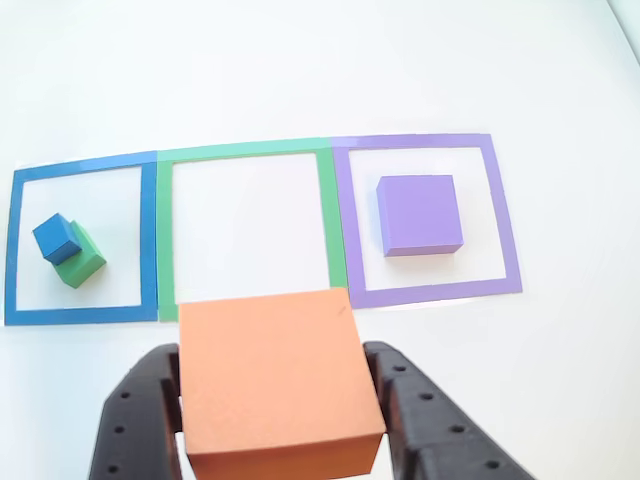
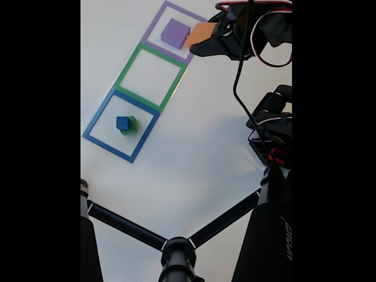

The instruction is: Tower of hanoi

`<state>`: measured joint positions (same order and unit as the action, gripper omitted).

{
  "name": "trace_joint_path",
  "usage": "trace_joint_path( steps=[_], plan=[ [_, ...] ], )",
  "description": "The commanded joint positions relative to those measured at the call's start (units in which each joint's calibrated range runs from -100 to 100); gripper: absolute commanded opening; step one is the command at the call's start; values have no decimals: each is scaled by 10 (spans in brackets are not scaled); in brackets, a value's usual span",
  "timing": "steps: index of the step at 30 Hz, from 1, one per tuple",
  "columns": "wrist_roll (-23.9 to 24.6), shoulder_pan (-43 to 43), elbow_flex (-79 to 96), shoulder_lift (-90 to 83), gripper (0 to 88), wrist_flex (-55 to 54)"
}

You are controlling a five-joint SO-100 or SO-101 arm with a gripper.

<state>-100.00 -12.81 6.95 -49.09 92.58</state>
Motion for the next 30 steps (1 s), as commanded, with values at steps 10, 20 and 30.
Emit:
trace_joint_path(
  steps=[10, 20, 30],
  plan=[
    [0, 86, -82, -17, 103, 57],
    [0, 93, 64, -25, 105, -21],
    [0, 59, 584, -36, 104, -587]
  ],
)
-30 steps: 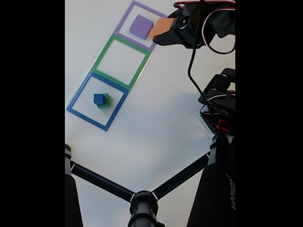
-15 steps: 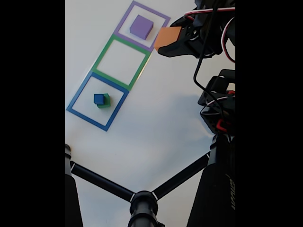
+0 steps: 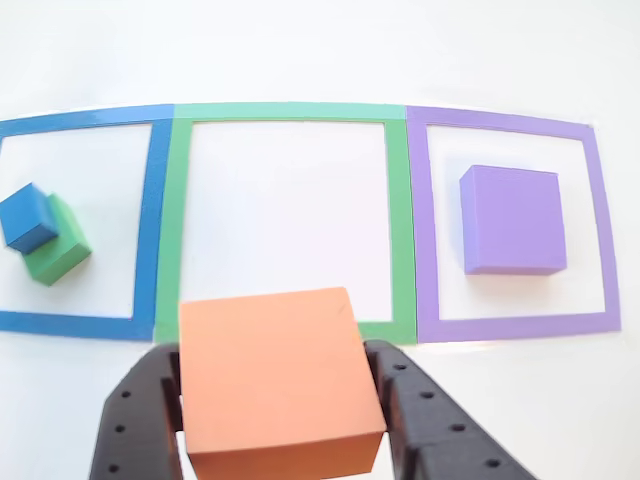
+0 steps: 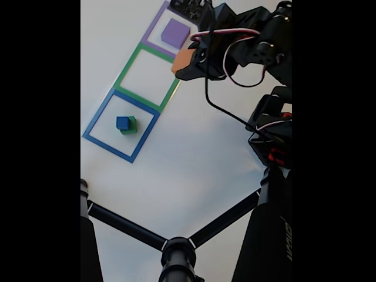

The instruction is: Tower of hanoi

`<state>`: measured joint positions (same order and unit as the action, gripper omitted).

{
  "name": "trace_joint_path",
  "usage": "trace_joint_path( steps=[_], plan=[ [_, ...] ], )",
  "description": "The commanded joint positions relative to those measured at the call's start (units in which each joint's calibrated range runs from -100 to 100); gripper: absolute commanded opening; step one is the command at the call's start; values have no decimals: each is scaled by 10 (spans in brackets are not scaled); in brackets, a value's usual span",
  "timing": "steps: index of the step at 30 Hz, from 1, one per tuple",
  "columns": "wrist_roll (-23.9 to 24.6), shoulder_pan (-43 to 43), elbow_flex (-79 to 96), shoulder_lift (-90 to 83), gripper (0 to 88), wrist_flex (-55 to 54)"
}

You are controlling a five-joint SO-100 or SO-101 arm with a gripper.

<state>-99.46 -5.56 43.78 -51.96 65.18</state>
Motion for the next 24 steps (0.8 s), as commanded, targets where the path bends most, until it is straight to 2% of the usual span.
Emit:
trace_joint_path(
  steps=[1, 8, 13, 16, 20, 24],
  plan=[
    [-5, -17, 263, 4, 104, -390],
    [-5, -12, 381, 119, 103, -678],
    [-5, -24, 412, 296, 103, -932],
    [-5, -24, 412, 391, 104, -1047],
    [-5, -19, 409, 499, 103, -1168],
    [-5, -10, 399, 578, 103, -1243]
  ],
)
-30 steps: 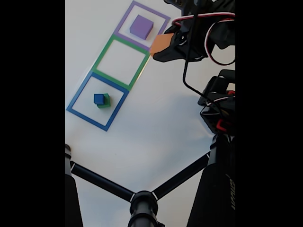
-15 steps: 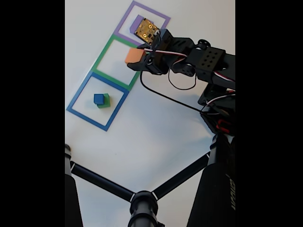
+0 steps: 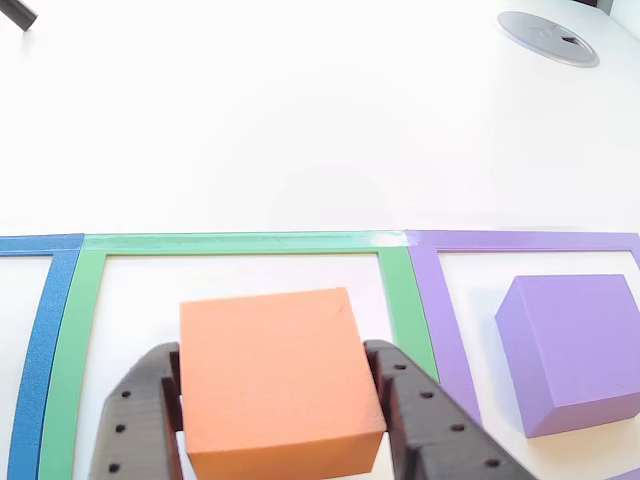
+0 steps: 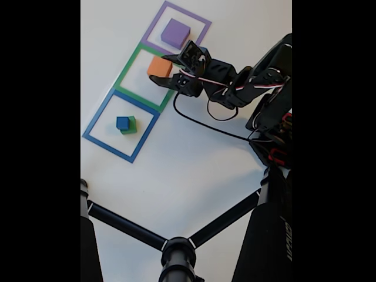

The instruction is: Tower of hanoi

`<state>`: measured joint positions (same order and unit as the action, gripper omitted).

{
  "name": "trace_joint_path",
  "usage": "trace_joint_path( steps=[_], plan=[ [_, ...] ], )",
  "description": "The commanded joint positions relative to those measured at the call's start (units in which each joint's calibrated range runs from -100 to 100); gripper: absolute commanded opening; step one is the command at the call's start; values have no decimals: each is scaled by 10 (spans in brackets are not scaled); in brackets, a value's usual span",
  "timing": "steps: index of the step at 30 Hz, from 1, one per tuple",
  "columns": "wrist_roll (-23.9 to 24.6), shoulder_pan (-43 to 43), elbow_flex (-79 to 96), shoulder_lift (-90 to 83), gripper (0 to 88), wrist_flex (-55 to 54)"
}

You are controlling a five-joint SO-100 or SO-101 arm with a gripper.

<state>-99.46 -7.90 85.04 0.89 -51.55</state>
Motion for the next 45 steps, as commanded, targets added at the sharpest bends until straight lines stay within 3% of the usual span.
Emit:
trace_joint_path(
  steps=[1, 7, 16, 22, 32, 37, 43, 45],
  plan=[
    [-5, 18, -17, 68, 103, -92],
    [-5, 29, -60, 177, 103, -172],
    [-5, 13, -93, 246, 111, -201],
    [-5, 9, -99, 258, 261, -205],
    [-5, 15, -89, 177, 276, -167],
    [-5, 0, -66, -21, 259, 17],
    [-5, -18, -128, -347, 80, 499],
    [-5, -13, -152, -417, 42, 615]
  ],
)
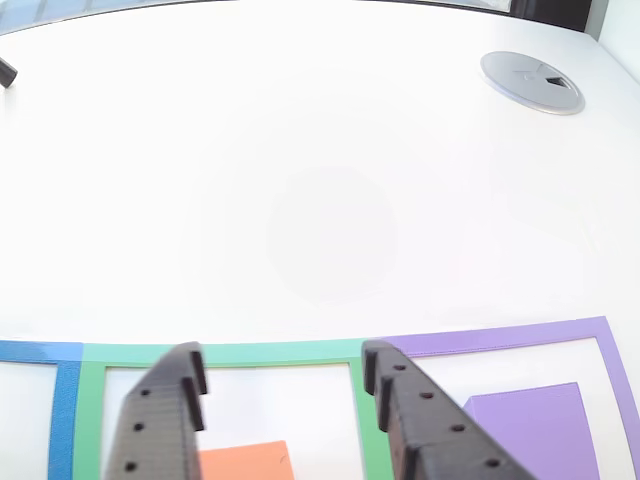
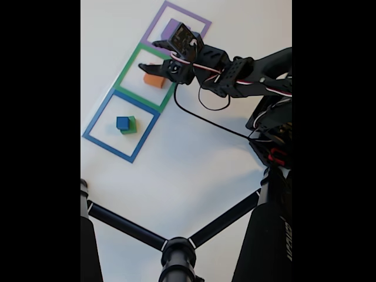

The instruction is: Tower of hanoi

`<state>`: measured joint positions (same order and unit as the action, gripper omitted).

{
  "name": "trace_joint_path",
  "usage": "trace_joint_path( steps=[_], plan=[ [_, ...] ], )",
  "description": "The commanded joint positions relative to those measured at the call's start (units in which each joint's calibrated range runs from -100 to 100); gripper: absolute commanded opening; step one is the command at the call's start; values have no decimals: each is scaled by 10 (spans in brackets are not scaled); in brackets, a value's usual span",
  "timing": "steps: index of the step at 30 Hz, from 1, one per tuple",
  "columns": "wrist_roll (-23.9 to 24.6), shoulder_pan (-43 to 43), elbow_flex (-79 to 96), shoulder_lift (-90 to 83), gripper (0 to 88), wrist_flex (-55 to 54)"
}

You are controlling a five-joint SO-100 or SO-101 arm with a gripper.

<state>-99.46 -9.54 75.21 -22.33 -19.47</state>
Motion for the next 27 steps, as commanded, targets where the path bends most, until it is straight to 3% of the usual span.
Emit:
trace_joint_path(
  steps=[1, 8, 14, 27],
  plan=[
    [-5, 7, -68, -213, 24, 346],
    [-5, 46, -230, -304, 1, 684],
    [-5, 87, -405, -310, 1, 903],
    [-5, 194, -608, -304, 1, 1096]
  ],
)
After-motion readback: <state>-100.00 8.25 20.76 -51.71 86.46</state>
